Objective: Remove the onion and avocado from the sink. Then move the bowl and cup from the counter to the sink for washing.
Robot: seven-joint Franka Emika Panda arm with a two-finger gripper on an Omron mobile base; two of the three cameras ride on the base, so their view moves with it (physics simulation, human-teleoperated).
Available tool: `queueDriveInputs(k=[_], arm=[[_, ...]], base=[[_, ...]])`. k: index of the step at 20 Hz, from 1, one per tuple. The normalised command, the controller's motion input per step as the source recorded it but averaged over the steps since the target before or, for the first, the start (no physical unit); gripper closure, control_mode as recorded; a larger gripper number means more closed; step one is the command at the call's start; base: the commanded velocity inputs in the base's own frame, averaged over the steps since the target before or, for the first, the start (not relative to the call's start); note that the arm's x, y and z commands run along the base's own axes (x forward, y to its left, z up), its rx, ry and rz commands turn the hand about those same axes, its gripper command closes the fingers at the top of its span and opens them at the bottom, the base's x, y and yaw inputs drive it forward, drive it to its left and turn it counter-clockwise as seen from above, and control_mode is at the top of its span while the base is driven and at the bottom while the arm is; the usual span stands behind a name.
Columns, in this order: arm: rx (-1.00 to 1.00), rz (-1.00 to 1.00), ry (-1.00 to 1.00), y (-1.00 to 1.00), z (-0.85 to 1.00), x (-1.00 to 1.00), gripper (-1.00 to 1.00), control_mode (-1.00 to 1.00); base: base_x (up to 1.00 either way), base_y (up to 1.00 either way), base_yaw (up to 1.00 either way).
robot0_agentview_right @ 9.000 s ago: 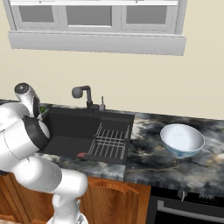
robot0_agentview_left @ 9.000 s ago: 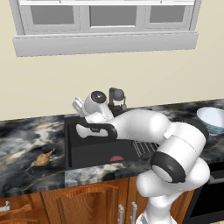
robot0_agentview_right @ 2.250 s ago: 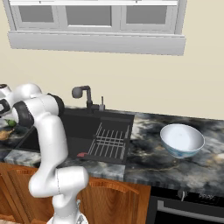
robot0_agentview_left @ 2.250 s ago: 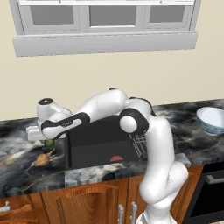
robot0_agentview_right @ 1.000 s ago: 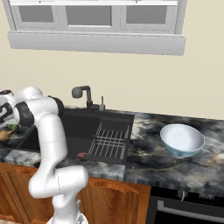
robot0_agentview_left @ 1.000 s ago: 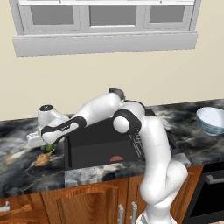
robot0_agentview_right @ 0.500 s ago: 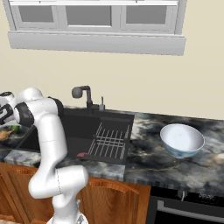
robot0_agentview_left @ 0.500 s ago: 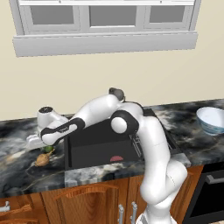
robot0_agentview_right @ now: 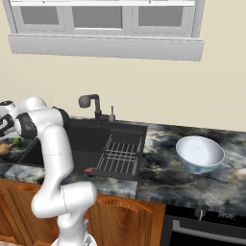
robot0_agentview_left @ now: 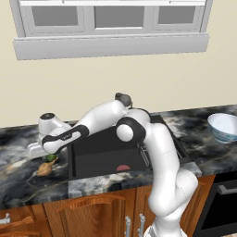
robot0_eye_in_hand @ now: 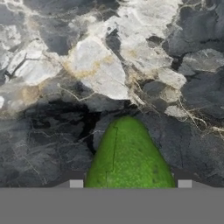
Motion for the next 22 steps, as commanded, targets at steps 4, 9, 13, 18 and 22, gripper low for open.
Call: queueDriveInputs(k=[4, 9, 13, 18, 22], arm=[[0.0, 0.01, 0.0, 0.01, -0.14, 0.0, -1.0, -1.0], [0.0, 0.0, 0.0, 0.0, -0.11, 0.0, -1.0, -1.0], [0.0, 0.01, 0.0, 0.0, -0.09, 0.0, -1.0, -1.0], [0.0, 0.0, 0.0, 0.0, -0.04, -0.01, -1.0, -1.0], [0.0, 0.02, 0.0, 0.0, 0.07, -0.05, -1.0, -1.0]], base=[[0.0, 0.0, 0.0], [0.0, 0.0, 0.0], [0.0, 0.0, 0.0], [0.0, 0.0, 0.0], [0.0, 0.0, 0.0]])
